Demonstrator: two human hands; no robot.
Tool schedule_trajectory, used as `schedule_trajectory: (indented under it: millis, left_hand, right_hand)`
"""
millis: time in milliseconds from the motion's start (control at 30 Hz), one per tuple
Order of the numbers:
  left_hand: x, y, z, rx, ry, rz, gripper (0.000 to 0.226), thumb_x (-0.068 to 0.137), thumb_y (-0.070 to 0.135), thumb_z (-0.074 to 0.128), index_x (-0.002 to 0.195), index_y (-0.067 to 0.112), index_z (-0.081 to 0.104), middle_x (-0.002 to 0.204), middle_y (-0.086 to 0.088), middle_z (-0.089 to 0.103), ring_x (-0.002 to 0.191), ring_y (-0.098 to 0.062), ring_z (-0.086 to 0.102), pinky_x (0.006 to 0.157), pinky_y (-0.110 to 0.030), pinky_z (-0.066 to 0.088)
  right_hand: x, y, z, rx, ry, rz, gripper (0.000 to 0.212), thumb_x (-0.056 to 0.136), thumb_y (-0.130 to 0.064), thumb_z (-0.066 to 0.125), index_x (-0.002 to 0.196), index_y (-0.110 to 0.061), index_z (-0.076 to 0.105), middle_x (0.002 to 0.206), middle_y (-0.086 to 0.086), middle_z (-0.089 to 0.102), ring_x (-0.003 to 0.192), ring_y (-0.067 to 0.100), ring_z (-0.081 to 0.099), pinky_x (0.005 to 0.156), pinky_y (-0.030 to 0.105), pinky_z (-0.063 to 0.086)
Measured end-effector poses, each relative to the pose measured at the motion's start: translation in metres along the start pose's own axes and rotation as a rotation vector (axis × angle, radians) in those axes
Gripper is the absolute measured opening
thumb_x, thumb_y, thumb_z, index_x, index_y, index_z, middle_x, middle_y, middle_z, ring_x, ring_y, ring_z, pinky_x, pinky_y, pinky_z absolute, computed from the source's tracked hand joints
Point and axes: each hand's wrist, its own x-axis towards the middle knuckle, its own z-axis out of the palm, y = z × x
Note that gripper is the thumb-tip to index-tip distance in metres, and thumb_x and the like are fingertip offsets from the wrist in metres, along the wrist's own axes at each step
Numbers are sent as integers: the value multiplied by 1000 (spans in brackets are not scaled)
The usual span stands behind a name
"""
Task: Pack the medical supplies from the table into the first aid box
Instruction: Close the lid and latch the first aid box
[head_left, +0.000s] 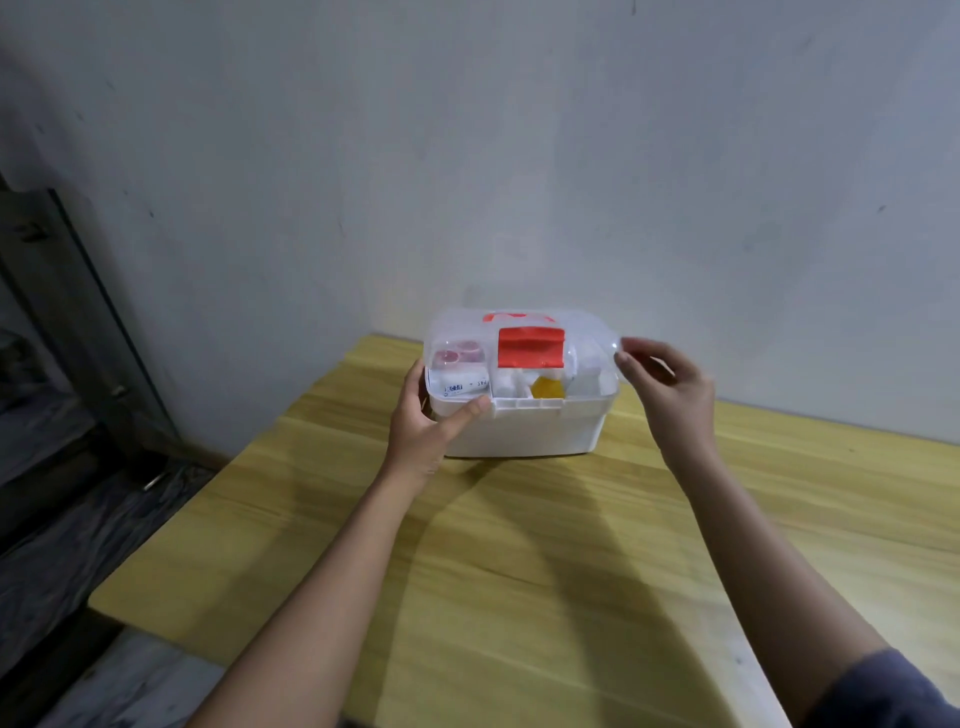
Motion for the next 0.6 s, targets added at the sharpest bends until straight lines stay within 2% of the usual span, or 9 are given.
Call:
schedule_trajectory:
  millis: [100,167,267,333,433,533,600]
  left_hand:
    - [-1,1,2,-18,2,10,74,54,35,85,121,30,56,118,7,67,103,0,65,90,-22,51]
    - [-1,0,3,-4,-8,23,78,56,35,86,127,27,55,123,8,66,111,-3,63,94,-24,50]
    - [-2,1,2,7,-27,47,76,63,27,84,131,24,52,123,11,64,108,5,61,92,-18,49]
    - [-3,5,2,19,-61,70,75,64,27,83,131,23,51,123,8,64,110,4,61,93,-18,49]
    - [-2,5,0,35,-96,58,80,63,36,83,134,24,48,131,2,61,119,-5,58,101,-27,47]
    - [2,4,-3,40,-85,2,95,65,58,80,144,24,39,144,1,53,135,-15,48,113,-45,38]
    - [2,7,-1,34,-66,3,88,70,65,70,142,21,43,141,0,56,133,-17,50,114,-46,36]
  right_hand:
    - [-4,7,-4,-32,-16,-2,20,81,-9,68,101,-4,69,95,5,71,82,-5,66,81,16,54]
    - [-7,13,-6,-43,-25,-5,20,81,-9,68,101,-5,69,98,8,71,85,-1,66,84,21,54]
    - [-9,17,-8,-39,-17,-5,18,82,-8,68,100,-9,69,96,4,71,89,4,67,88,24,53]
    - [-9,18,-7,-36,-16,-7,18,81,-7,68,99,-10,70,94,0,71,89,5,67,88,26,53]
    - [-9,17,-7,-42,-11,-8,16,81,-9,69,97,-7,70,94,5,71,87,5,67,86,24,53]
    - [-5,9,-4,-114,19,-35,12,80,-14,71,87,-5,70,95,13,72,85,12,67,78,15,53]
    - [0,2,2,-180,32,-76,11,79,-17,72,81,-6,69,92,13,70,87,18,67,81,21,54]
